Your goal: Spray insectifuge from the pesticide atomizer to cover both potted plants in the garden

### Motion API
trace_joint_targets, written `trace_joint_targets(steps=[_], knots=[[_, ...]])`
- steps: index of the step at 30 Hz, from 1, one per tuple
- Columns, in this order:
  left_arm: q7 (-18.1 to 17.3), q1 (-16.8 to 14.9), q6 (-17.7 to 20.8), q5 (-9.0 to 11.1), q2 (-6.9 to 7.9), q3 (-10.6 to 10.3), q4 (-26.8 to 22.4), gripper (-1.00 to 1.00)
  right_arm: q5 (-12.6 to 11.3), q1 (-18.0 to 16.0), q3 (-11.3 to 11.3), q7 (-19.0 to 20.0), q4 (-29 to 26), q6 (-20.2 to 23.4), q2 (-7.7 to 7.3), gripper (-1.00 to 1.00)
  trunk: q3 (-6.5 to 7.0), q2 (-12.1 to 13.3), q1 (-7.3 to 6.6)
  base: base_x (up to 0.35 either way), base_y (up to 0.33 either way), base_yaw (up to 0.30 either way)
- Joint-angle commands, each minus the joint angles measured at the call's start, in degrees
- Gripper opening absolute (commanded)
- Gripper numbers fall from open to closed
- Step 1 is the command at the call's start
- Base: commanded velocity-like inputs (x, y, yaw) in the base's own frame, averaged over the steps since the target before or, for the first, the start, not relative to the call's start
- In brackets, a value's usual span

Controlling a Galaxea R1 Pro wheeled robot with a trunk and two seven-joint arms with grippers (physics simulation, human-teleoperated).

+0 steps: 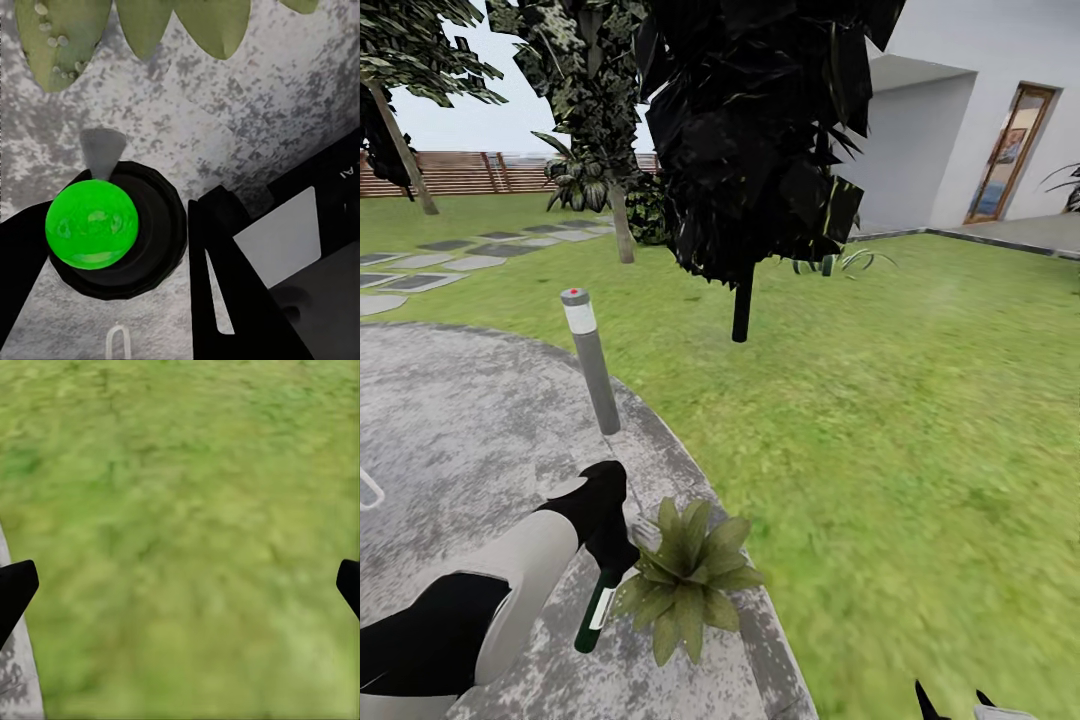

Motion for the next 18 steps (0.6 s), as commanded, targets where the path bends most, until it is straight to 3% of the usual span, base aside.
trace_joint_targets(steps=[1, 8, 18], knots=[[-0.57, -0.02, 0.44, -0.51, -0.06, -0.08, -0.09, -1.0, 0.25, -0.1, -0.47, 0.46, -0.02, -0.22, 0.02, 1.0, -0.05, -0.02, 0.0, 0.1, -0.06, 0.0], [-0.57, -0.1, 0.49, -0.56, -0.41, -0.08, -0.09, -1.0, 0.25, -0.1, -0.41, 0.46, -0.02, -0.22, 0.08, 1.0, -0.05, -0.02, 0.0, 0.051, -0.036, 0.146], [-0.64, -0.17, 0.51, -0.48, -0.41, -0.08, -0.09, -1.0, 0.25, -0.1, -0.43, 0.46, -0.06, -0.23, 0.08, 1.0, -0.05, -0.02, 0.0, -0.021, -0.012, 0.007]])
